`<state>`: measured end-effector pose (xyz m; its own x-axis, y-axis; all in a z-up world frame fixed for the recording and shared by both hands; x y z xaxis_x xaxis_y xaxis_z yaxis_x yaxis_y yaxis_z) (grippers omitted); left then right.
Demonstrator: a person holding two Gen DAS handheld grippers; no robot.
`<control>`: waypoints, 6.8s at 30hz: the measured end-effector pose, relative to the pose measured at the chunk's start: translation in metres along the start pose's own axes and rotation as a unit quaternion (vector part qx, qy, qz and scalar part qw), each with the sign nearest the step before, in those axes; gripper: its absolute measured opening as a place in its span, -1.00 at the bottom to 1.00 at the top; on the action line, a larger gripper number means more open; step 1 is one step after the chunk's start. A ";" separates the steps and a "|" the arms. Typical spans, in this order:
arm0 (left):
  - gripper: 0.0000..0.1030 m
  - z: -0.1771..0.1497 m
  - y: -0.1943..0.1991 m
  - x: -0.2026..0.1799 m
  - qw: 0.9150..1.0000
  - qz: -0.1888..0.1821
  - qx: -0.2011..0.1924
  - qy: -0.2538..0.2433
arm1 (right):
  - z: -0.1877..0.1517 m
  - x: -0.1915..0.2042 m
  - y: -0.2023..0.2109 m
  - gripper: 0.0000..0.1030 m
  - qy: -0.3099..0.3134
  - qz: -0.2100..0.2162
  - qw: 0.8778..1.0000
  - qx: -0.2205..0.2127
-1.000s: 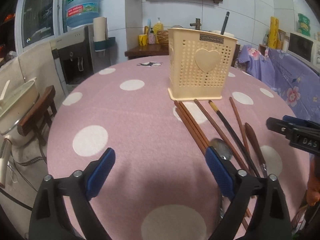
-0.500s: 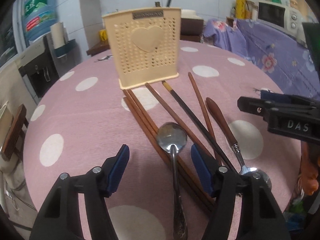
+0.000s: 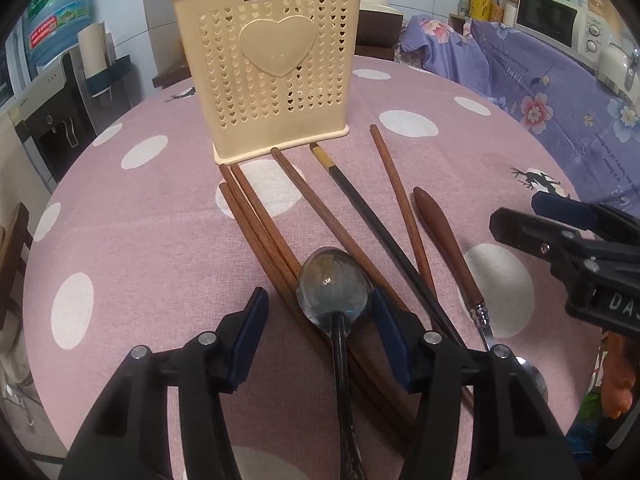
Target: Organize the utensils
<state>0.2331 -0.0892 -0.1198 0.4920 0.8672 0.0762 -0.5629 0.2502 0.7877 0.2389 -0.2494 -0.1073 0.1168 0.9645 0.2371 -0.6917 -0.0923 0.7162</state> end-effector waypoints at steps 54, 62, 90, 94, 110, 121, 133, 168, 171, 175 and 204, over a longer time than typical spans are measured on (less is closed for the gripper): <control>0.11 -0.003 -0.003 0.085 0.992 0.099 0.013 0.081 | -0.002 0.043 -0.045 -0.62 0.052 -0.056 0.995 0.060; -0.09 0.004 -0.006 0.080 0.994 0.087 0.026 0.059 | 0.000 0.042 -0.047 -0.64 0.043 -0.053 0.995 0.066; -0.81 0.010 -0.008 0.091 0.994 0.047 0.023 0.100 | 0.001 0.039 -0.049 -0.69 0.029 -0.032 0.997 0.067; -0.81 0.016 -0.016 0.090 0.995 0.051 0.031 0.084 | 0.001 0.039 -0.049 -0.69 0.028 -0.030 0.997 0.068; -0.84 0.030 -0.024 0.096 0.995 0.056 0.028 0.075 | 0.000 0.037 -0.048 -0.69 0.022 -0.021 0.997 0.065; -0.86 0.051 0.043 0.099 0.989 0.063 -0.081 0.105 | 0.017 0.028 -0.013 -0.69 0.005 0.011 1.000 0.023; -0.96 0.057 0.073 0.103 0.984 0.079 -0.125 0.101 | 0.036 0.013 0.048 -0.70 -0.001 0.038 0.998 -0.040; -0.79 -0.001 -0.002 0.145 0.993 -0.033 -0.029 0.107 | 0.030 0.017 0.048 -0.70 -0.003 0.044 0.998 -0.041; -0.86 -0.001 0.004 0.144 0.992 -0.036 -0.038 0.114 | 0.030 0.017 0.049 -0.70 -0.003 0.045 0.998 -0.042; -0.90 0.004 0.015 0.140 0.991 -0.032 -0.054 0.120 | 0.030 0.017 0.053 -0.70 -0.004 0.048 0.998 -0.046; -0.95 0.070 0.118 0.091 0.978 0.066 -0.192 0.044 | 0.054 0.032 0.104 -0.70 0.060 0.025 0.987 -0.144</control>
<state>0.2577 -0.0113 0.0230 0.3482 0.9326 0.0947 -0.8339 0.2620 0.4859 0.2093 -0.2410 0.0101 0.0039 0.9845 0.1752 -0.8707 -0.0828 0.4847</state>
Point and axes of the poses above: each gripper's, at about its wrist camera, not at the fingertips, and y roughly against the way its jaws point, x to its left, z to its top, the point moved 6 cm from there along -y, roughly the way its jaws point, and after that the axes turned 5 degrees about -y, right-handed, at the moved point
